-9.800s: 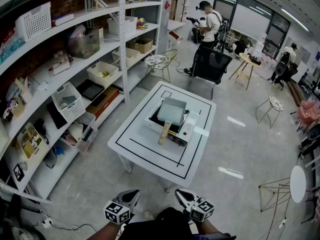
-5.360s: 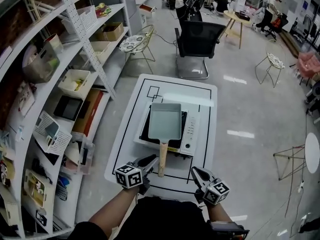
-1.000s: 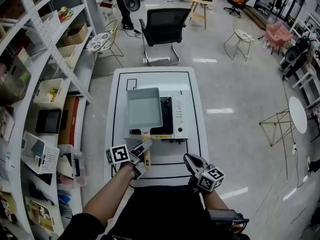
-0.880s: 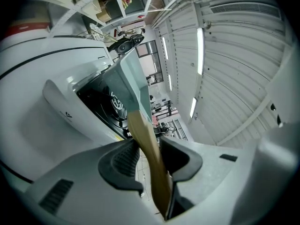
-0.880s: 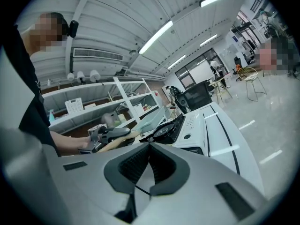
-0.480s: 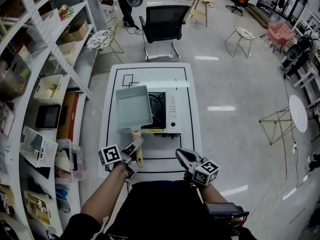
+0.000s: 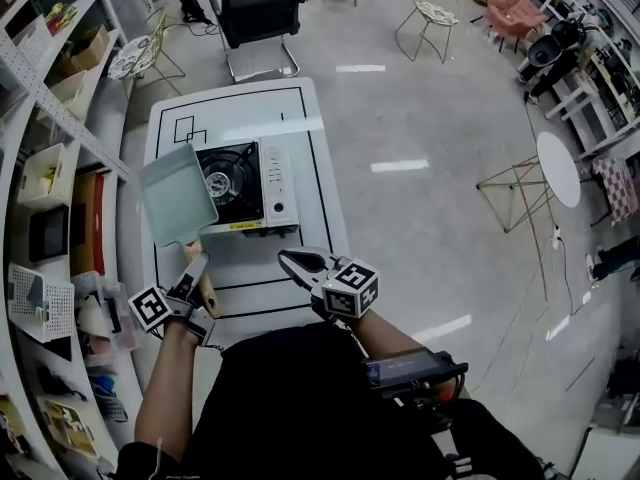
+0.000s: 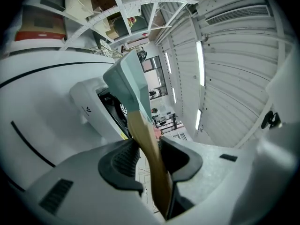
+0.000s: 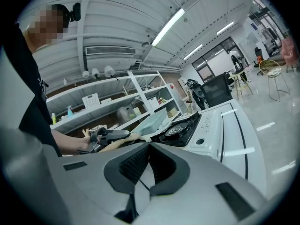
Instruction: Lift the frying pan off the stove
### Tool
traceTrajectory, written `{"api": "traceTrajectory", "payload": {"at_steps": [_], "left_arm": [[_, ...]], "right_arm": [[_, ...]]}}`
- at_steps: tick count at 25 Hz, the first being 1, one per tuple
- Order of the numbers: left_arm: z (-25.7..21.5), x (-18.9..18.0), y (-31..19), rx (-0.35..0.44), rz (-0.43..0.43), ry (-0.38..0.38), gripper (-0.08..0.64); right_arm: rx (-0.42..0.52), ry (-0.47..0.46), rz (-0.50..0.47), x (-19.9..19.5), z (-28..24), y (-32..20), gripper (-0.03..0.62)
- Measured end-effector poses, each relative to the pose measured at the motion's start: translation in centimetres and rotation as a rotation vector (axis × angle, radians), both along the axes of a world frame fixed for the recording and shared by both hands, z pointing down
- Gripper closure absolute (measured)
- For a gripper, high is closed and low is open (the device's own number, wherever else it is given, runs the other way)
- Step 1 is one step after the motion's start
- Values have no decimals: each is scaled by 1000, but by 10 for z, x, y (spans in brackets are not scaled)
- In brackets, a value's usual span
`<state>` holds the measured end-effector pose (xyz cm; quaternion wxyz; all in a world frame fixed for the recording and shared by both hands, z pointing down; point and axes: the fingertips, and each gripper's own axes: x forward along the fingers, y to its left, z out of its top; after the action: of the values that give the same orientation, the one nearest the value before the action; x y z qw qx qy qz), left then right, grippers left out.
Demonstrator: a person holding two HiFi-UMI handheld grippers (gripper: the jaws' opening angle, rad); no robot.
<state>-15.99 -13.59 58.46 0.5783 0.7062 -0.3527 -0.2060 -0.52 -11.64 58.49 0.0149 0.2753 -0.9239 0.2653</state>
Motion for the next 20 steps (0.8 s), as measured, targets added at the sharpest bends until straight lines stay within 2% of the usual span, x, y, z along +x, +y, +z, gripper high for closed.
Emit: {"api": "traceTrajectory", "payload": {"at_steps": [20], "left_arm": [[-3,-37,45,14,-181,-8,422]], "right_arm": [[-9,-11,-192,-34,-1,14,566]]}}
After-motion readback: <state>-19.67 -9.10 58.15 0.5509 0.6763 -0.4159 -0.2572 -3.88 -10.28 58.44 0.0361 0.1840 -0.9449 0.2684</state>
